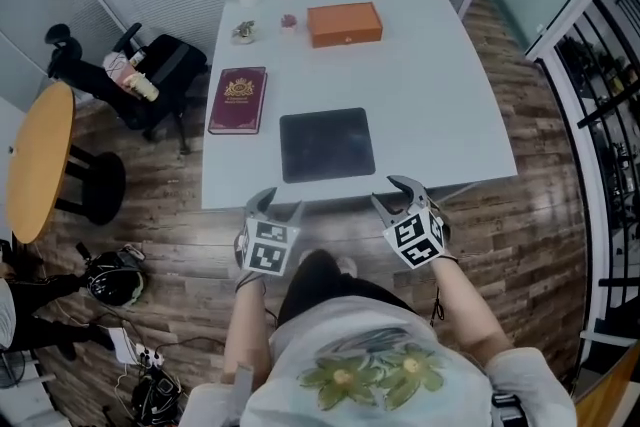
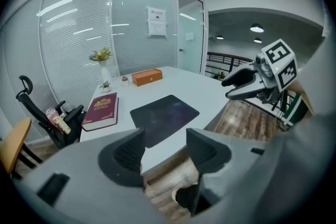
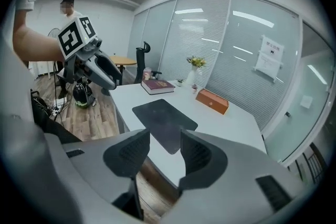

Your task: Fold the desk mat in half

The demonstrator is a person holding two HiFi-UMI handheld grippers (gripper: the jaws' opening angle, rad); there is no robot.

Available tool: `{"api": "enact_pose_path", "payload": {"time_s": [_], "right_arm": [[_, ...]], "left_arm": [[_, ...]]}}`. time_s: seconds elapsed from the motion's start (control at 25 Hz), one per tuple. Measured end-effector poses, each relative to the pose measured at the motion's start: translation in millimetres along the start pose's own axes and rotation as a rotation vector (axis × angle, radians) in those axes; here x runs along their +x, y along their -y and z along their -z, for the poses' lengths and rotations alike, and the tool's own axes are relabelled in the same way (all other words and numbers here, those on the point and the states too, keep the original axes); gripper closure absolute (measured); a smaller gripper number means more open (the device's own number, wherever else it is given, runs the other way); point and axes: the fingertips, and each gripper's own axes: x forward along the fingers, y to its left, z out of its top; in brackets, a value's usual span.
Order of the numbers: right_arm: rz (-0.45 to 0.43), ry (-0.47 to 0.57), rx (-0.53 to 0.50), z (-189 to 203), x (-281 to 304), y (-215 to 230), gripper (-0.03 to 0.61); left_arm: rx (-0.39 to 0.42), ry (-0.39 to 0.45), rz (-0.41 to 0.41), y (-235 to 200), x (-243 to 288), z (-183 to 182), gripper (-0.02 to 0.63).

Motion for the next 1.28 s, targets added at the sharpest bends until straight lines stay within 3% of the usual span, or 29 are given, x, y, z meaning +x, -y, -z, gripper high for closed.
{"api": "enact_pose_path", "payload": {"time_s": [0.28,0.48,0.64,1.08,1.28], "right_arm": [[-0.030,-0.059,-0.064,19,26,10,0.388],[-0.064,-0.109,-0.083,33,47,12,0.390],[-0.110,-0.165,-0.071,47,67,12,0.394],[-0.185,-0.289,0.153,76,118,25,0.396],[-0.212,-0.343,0.209,88,130,26,0.396]], "left_arm": [[0.005,-0.083,-0.004,-13,29,18,0.373],[0.029,-0.168,0.043,-14,54,33,0.373],[0.000,-0.217,0.062,-22,75,40,0.374],[-0.148,-0.320,0.113,-41,115,57,0.376],[-0.215,-0.371,0.140,-44,126,67,0.376]]}}
